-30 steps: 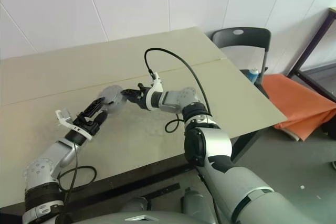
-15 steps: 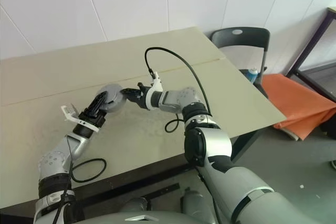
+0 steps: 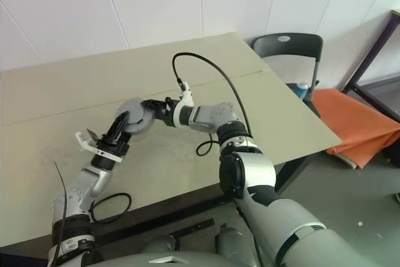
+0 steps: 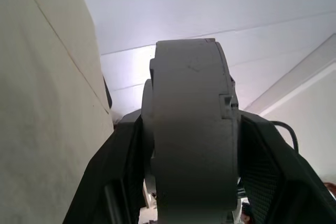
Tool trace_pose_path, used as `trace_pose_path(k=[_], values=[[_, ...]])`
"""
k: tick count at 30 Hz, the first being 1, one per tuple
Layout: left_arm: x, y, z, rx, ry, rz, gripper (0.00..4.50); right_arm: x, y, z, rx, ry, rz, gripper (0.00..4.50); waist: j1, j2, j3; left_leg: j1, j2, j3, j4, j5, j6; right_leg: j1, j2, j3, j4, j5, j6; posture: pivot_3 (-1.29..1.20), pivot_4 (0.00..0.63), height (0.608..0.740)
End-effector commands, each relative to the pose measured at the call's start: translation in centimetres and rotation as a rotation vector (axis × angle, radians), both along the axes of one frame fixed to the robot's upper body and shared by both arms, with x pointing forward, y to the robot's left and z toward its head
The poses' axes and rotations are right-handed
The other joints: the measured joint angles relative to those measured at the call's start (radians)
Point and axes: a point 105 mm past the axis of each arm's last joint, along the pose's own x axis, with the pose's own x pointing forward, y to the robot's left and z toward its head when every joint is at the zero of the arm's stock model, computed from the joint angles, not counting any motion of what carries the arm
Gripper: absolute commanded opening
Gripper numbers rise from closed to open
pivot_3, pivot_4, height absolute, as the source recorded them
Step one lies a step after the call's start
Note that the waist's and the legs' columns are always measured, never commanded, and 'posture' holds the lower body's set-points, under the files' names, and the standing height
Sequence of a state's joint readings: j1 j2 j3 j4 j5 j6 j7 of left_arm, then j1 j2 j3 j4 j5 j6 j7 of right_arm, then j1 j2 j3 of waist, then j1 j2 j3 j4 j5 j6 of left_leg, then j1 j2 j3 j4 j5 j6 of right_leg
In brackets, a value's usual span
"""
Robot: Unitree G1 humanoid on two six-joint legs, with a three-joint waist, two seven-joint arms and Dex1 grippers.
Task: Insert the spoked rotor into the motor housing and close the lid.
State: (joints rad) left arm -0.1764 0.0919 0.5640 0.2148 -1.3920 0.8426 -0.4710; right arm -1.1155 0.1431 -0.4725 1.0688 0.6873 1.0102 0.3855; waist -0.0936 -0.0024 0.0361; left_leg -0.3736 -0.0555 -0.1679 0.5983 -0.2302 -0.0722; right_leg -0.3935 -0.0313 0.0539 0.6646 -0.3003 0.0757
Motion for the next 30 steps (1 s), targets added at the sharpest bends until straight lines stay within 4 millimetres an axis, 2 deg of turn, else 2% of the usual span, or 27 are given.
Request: trace_pose_path(k=[1, 2, 3, 7, 9, 13, 18, 23, 26, 30], values=[[0.6, 0.7, 3.3, -0.055, -0.141, 0.038, 2.28, -1.1, 2.7, 1.8, 0.068, -0.025, 0.057, 3.88, 0.0, 0.0, 0.0, 0.0, 0.0, 0.0, 0.0, 0.0, 0.0, 0.0, 0.0, 0.0, 0.0, 0.0, 0.0, 0.0, 0.0, 0.74], [0.7, 1.0, 3.5, -0.07, -0.148, 0.055, 2.28, -1.2, 2.8, 2.0, 0.076, -0.028, 0.07, 4.29, -0.001, 0.0, 0.0, 0.0, 0.0, 0.0, 0.0, 0.0, 0.0, 0.0, 0.0, 0.0, 0.0, 0.0, 0.0, 0.0, 0.0, 0.74], [0.7, 1.2, 3.6, -0.081, -0.154, 0.068, 2.28, -1.3, 2.8, 2.1, 0.081, -0.032, 0.08, 4.46, -0.001, 0.0, 0.0, 0.0, 0.0, 0.0, 0.0, 0.0, 0.0, 0.0, 0.0, 0.0, 0.0, 0.0, 0.0, 0.0, 0.0, 0.74], [0.9, 2.4, 4.0, -0.101, -0.175, 0.149, 2.28, -0.9, 2.7, 1.9, 0.062, -0.049, 0.047, 4.46, -0.002, 0.0, 0.0, 0.0, 0.0, 0.0, 0.0, 0.0, 0.0, 0.0, 0.001, 0.0, 0.0, 0.0, 0.0, 0.0, 0.0, 0.74], [1.3, 3.8, 3.7, -0.09, -0.159, 0.248, 2.28, -0.5, 2.5, 1.7, 0.051, -0.054, 0.02, 4.46, -0.001, 0.0, 0.0, 0.0, 0.0, 0.0, 0.0, 0.0, 0.0, 0.0, 0.001, 0.0, 0.0, 0.0, 0.0, 0.0, 0.0, 0.74], [2.2, 7.6, 2.9, -0.052, -0.093, 0.495, 2.28, -0.1, 2.3, 2.0, 0.056, -0.071, -0.002, 4.46, 0.0, -0.001, 0.0, 0.0, 0.0, 0.0, 0.0, 0.001, -0.001, 0.0, 0.001, 0.0, 0.0, 0.0, -0.001, 0.0, 0.0, 0.74], [2.5, 12.2, 1.6, 0.084, 0.027, 0.763, 2.28, -0.1, 2.2, 2.3, 0.059, -0.09, 0.007, 4.46, 0.0, -0.002, 0.0, 0.0, 0.0, 0.0, 0.0, 0.001, -0.001, 0.0, 0.001, 0.0, 0.0, 0.001, -0.001, 0.0, 0.0, 0.74], [1.5, 17.3, 0.2, 0.216, 0.165, 1.004, 2.28, -0.3, 2.2, 2.6, 0.071, -0.115, 0.029, 4.46, -0.001, -0.005, 0.0, 0.0, 0.0, 0.0, 0.0, 0.001, -0.001, 0.0, 0.002, 0.0, 0.0, 0.001, 0.0, 0.0, 0.0, 0.74], [0.9, 19.1, 0.2, 0.258, 0.183, 1.067, 2.28, -0.6, 2.3, 2.8, 0.084, -0.127, 0.051, 4.46, -0.003, -0.006, -0.001, 0.0, 0.0, 0.0, 0.0, 0.001, -0.001, 0.0, 0.002, 0.0, 0.0, 0.001, 0.0, 0.0, 0.0, 0.74], [0.6, 20.4, -0.1, 0.303, 0.199, 1.079, 2.28, -1.0, 2.5, 3.4, 0.1, -0.161, 0.079, 4.46, 0.0, -0.007, -0.001, 0.0, 0.0, -0.001, 0.0, 0.001, -0.001, -0.001, 0.001, -0.001, 0.0, 0.001, 0.0, 0.0, 0.0, 0.74]])
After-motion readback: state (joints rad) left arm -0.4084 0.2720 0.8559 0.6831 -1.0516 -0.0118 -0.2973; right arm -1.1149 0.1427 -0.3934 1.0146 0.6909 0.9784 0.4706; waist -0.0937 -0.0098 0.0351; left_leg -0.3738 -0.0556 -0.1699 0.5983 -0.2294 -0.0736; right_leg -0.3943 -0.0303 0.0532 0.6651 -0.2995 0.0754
